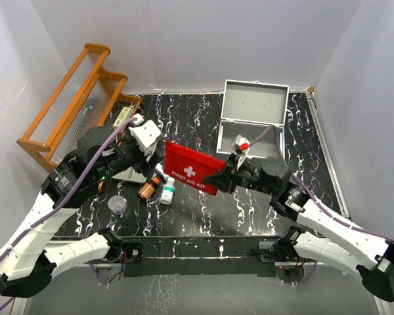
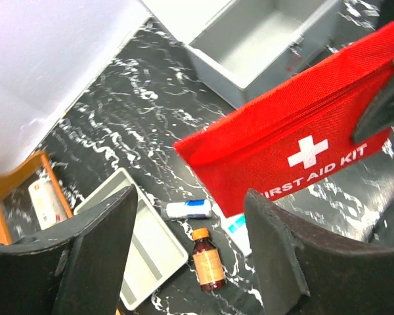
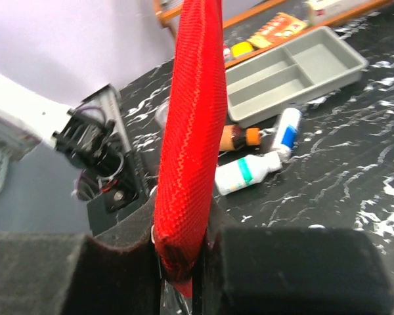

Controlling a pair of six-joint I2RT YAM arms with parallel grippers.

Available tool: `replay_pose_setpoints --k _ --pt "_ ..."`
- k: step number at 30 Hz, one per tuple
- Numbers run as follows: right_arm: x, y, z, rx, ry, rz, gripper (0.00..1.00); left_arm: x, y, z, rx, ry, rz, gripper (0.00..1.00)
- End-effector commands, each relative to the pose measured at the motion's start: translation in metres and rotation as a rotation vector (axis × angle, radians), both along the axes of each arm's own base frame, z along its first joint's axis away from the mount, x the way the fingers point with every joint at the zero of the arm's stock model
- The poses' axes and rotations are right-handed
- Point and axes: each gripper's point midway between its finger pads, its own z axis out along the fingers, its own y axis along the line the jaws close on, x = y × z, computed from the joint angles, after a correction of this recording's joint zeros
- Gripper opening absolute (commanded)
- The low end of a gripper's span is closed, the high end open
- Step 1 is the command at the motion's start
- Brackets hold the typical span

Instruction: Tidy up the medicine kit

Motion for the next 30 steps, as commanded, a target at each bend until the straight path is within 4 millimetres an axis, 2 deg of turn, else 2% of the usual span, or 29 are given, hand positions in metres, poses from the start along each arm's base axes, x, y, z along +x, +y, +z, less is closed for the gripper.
replay_pose_setpoints --k 1,3,5,6,9,11,14,17,21,27,30 --pt "0.044 -0.017 0.031 -0.07 0.069 -0.252 0.0 0.028 0.031 0.037 -0.205 -0.059 0.335 0.67" --pt "0.054 -0.021 0.039 -0.1 0.078 -0.294 0.0 0.028 0.033 0.034 -0.25 -0.005 0.386 0.7" --pt "0.066 -0.028 0.04 -0.157 0.102 -0.35 0.0 0.027 0.029 0.023 -0.279 0.075 0.416 0.72" --pt "0.073 -0.03 0.05 -0.174 0.105 -0.373 0.0 0.026 0.026 0.016 -0.29 0.115 0.424 0.73" --pt "0.095 -0.045 0.056 -0.252 0.159 -0.444 0.0 0.023 0.017 -0.016 -0.296 0.226 0.439 0.75" --pt "0.11 -0.056 0.053 -0.311 0.216 -0.484 0.0 0.021 0.014 -0.037 -0.309 0.287 0.464 0.76" --pt "0.13 -0.082 0.054 -0.354 0.299 -0.536 0.0 0.014 0.004 -0.067 -0.342 0.377 0.452 0.76" --pt "0.147 -0.116 0.045 -0.391 0.404 -0.594 0.0 0.005 -0.008 -0.101 -0.359 0.467 0.423 0.77" --pt "0.155 -0.151 0.033 -0.43 0.518 -0.65 0.0 0.0 -0.021 -0.132 -0.373 0.55 0.395 0.77" --pt "0.157 -0.176 0.005 -0.465 0.667 -0.75 0.0 -0.01 -0.041 -0.175 -0.379 0.669 0.339 0.77" --pt "0.157 -0.173 -0.012 -0.476 0.739 -0.726 0.0 -0.018 -0.047 -0.197 -0.373 0.731 0.317 0.77"
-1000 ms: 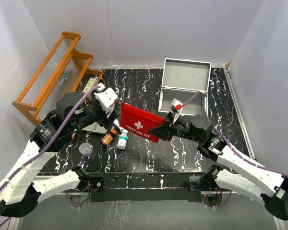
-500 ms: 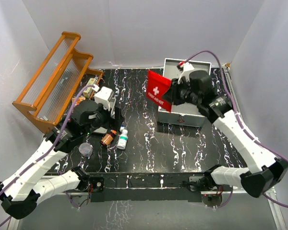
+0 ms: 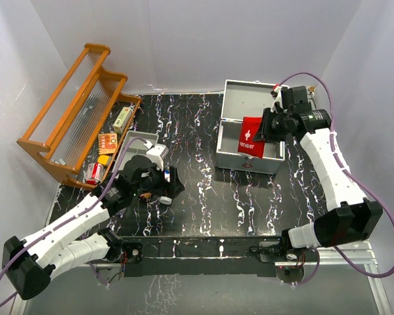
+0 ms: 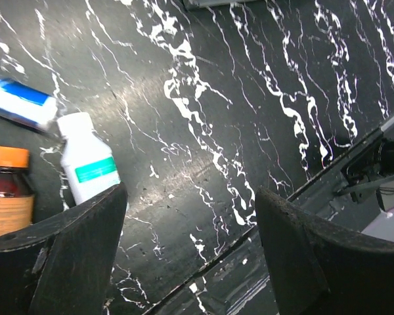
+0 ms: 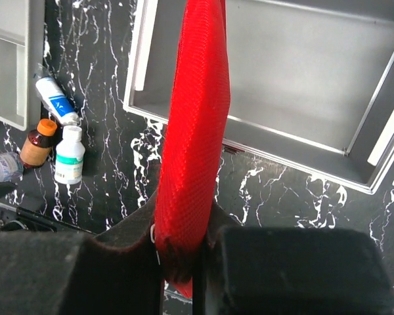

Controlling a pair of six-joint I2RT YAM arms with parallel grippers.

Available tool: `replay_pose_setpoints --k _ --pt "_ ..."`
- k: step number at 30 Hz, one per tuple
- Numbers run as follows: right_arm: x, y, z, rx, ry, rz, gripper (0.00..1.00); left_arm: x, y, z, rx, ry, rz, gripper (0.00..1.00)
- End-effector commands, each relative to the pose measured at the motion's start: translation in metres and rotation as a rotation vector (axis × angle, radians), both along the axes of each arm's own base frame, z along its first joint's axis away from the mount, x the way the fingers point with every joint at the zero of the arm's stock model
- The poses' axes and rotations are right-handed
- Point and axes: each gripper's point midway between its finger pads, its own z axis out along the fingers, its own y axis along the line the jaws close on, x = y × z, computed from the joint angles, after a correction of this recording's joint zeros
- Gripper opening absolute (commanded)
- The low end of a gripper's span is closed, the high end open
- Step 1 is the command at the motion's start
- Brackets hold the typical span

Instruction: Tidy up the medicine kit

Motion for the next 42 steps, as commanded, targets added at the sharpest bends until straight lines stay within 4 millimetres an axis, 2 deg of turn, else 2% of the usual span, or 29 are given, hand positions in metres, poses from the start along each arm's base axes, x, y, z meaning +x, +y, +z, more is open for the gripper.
replay_pose_setpoints --k 1,5,13,14,17,24,28,34,35,39,42 --pt "0.003 0.003 -0.006 0.045 0.07 -0.014 0.0 -0.012 -0.021 -0.01 -0.103 0.055 -0.069 0.77" --pt "0.013 0.015 -0.024 0.089 0.162 0.009 0.0 -0.013 -0.021 -0.024 -0.096 0.085 -0.064 0.77" --pt "0.047 0.04 -0.05 0.178 0.218 0.1 0.01 -0.008 -0.024 -0.031 -0.065 0.091 -0.064 0.78" --pt "0.053 0.042 -0.053 0.179 0.213 0.12 0.04 -0.007 -0.023 -0.031 -0.058 0.089 -0.065 0.78" --pt "0.07 0.043 -0.07 0.16 0.25 0.125 0.05 -0.005 -0.021 -0.032 -0.043 0.082 -0.056 0.78" --pt "0.088 0.043 -0.094 0.149 0.275 0.104 0.3 -0.006 -0.02 -0.04 -0.029 0.1 -0.056 0.78" --pt "0.095 0.025 -0.101 0.058 0.237 0.021 0.4 -0.005 -0.018 -0.045 -0.003 0.108 -0.048 0.78" --pt "0.097 -0.017 -0.092 -0.103 0.124 -0.168 0.52 -0.002 -0.014 -0.05 0.031 0.119 -0.027 0.79" --pt "0.095 -0.029 -0.083 -0.147 0.086 -0.218 0.52 -0.001 -0.012 -0.051 0.04 0.121 -0.013 0.79" --pt "0.085 -0.056 -0.065 -0.231 0.006 -0.336 0.54 0.007 0.003 -0.054 0.101 0.129 0.092 0.8" --pt "0.078 -0.057 -0.052 -0.223 -0.063 -0.336 0.55 0.016 0.02 -0.055 0.169 0.125 0.195 0.82"
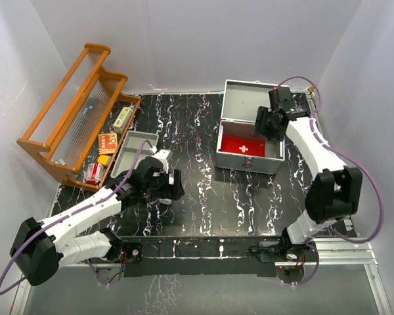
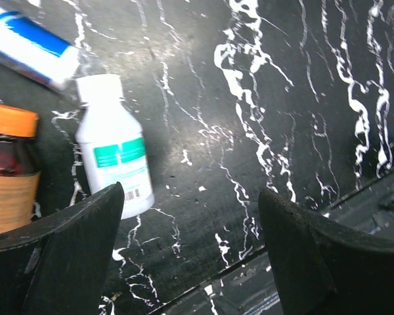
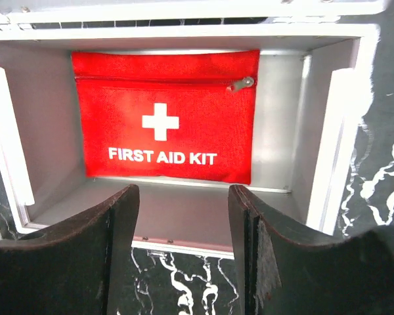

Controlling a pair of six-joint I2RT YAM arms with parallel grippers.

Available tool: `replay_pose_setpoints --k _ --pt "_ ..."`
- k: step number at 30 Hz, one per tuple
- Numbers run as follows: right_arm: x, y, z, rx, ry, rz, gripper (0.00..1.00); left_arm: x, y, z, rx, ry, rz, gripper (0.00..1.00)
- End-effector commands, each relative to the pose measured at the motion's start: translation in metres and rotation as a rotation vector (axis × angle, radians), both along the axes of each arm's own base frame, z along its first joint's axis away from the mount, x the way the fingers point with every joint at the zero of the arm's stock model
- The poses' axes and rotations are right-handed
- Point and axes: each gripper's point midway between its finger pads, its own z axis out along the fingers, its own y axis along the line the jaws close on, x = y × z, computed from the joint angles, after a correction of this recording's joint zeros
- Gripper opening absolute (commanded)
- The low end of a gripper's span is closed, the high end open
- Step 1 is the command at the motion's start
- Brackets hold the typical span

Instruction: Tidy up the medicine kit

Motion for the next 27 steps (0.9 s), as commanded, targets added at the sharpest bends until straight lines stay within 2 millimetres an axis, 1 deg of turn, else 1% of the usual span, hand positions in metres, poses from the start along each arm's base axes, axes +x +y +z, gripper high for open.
replay_pose_setpoints --k 1,4,5,6,9,11,13,16,18,20,22,24,27 --pt "0.009 -0.019 0.044 -0.068 -0.213 -0.082 0.55 0.019 0.024 0.012 0.113 -0.038 0.157 0.83" --pt "0.0 -0.024 0.048 -0.09 -0.234 -0.09 0.56 0.027 0.035 0.015 0.187 -0.046 0.2 0.87" --pt "-0.003 -0.027 0.048 -0.099 -0.237 -0.1 0.57 0.028 0.038 0.014 0.213 -0.044 0.209 0.96" --pt "-0.006 -0.029 0.048 -0.11 -0.242 -0.106 0.58 0.029 0.041 0.013 0.234 -0.044 0.215 0.99" --pt "-0.013 -0.036 0.049 -0.127 -0.26 -0.131 0.63 0.03 0.045 0.009 0.261 -0.043 0.22 0.99" --pt "-0.016 -0.031 0.052 -0.105 -0.28 -0.118 0.63 0.03 0.047 0.003 0.277 -0.026 0.225 0.98" --pt "-0.02 -0.021 0.055 -0.067 -0.294 -0.086 0.64 0.028 0.047 -0.005 0.295 0.006 0.216 0.91" --pt "-0.027 0.002 0.059 -0.006 -0.307 -0.026 0.63 0.029 0.049 -0.016 0.341 0.056 0.215 0.78" --pt "-0.032 0.015 0.06 0.02 -0.317 0.003 0.63 0.033 0.054 -0.017 0.375 0.066 0.23 0.72" --pt "-0.036 0.028 0.059 0.048 -0.326 0.032 0.63 0.037 0.055 -0.017 0.367 0.077 0.233 0.7" --pt "-0.04 0.043 0.056 0.07 -0.324 0.064 0.63 0.045 0.062 -0.012 0.377 0.071 0.255 0.7" --pt "-0.044 0.062 0.055 0.091 -0.324 0.105 0.63 0.056 0.071 -0.004 0.358 0.078 0.286 0.7" --pt "-0.046 0.089 0.052 0.11 -0.332 0.148 0.63 0.069 0.072 0.009 0.283 0.07 0.295 0.66"
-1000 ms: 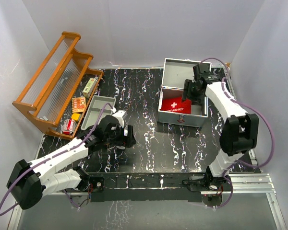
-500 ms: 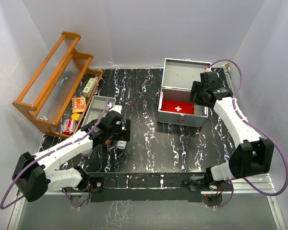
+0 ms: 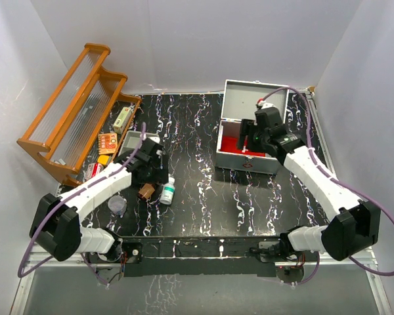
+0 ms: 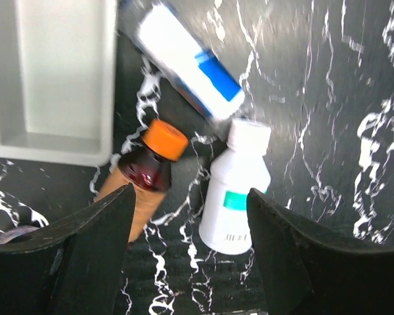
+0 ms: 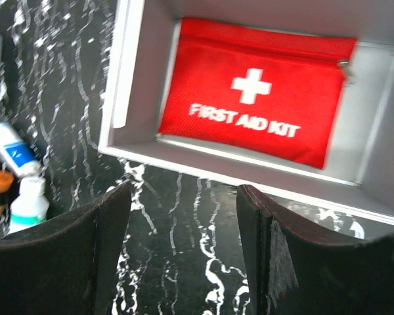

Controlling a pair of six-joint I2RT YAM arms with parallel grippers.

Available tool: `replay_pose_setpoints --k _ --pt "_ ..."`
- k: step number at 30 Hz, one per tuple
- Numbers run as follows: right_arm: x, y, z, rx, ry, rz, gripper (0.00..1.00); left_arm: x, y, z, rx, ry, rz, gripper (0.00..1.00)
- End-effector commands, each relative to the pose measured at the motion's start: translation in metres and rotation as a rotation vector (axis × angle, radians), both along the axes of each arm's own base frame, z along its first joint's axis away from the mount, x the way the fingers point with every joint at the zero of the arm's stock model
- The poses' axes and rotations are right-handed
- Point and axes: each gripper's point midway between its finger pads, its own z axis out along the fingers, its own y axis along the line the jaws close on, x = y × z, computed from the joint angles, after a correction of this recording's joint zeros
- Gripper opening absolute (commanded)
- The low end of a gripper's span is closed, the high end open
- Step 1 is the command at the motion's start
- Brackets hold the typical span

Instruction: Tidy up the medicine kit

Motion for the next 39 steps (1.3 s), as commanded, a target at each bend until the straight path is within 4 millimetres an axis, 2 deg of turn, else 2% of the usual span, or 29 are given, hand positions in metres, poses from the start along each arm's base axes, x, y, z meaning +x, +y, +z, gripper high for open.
replay_pose_setpoints --k 1,4,6,10,14,17,19,22,28,34,36,39 --pt "0.008 0.043 0.013 0.074 -0.079 0.051 0.63 0.024 0.008 0.034 -0.063 -0.066 0.023 0.66" --pt "0.005 0.07 0.012 0.074 -0.081 0.089 0.62 0.033 0.028 0.037 -0.013 -0.073 0.061 0.63" --pt "0.001 0.088 0.014 0.085 -0.093 0.113 0.62 0.033 0.034 0.034 -0.011 -0.043 0.057 0.61" --pt "-0.012 0.119 0.012 0.116 -0.101 0.147 0.61 0.018 0.037 0.019 0.009 0.048 0.021 0.49" --pt "-0.025 0.139 0.0 0.167 -0.073 0.186 0.6 -0.004 0.04 0.004 0.016 0.134 0.015 0.46" --pt "-0.033 0.147 -0.008 0.179 -0.054 0.2 0.59 -0.008 0.029 0.01 -0.043 0.142 -0.007 0.48" --pt "-0.037 0.151 -0.01 0.181 -0.044 0.211 0.59 -0.009 0.032 0.01 -0.031 0.159 0.023 0.52" --pt "-0.04 0.156 -0.011 0.19 -0.04 0.22 0.59 -0.015 0.042 -0.002 0.03 0.213 0.076 0.55" --pt "-0.045 0.163 -0.013 0.199 -0.031 0.227 0.58 -0.017 0.043 -0.022 0.044 0.248 0.102 0.62" --pt "-0.047 0.163 -0.016 0.198 -0.025 0.221 0.57 -0.02 0.042 -0.043 0.052 0.291 0.089 0.59" --pt "-0.046 0.163 -0.017 0.198 -0.024 0.216 0.57 -0.021 0.041 -0.047 0.05 0.299 0.085 0.55" --pt "-0.047 0.163 -0.017 0.2 -0.021 0.214 0.57 -0.019 0.04 -0.049 0.046 0.299 0.082 0.54"
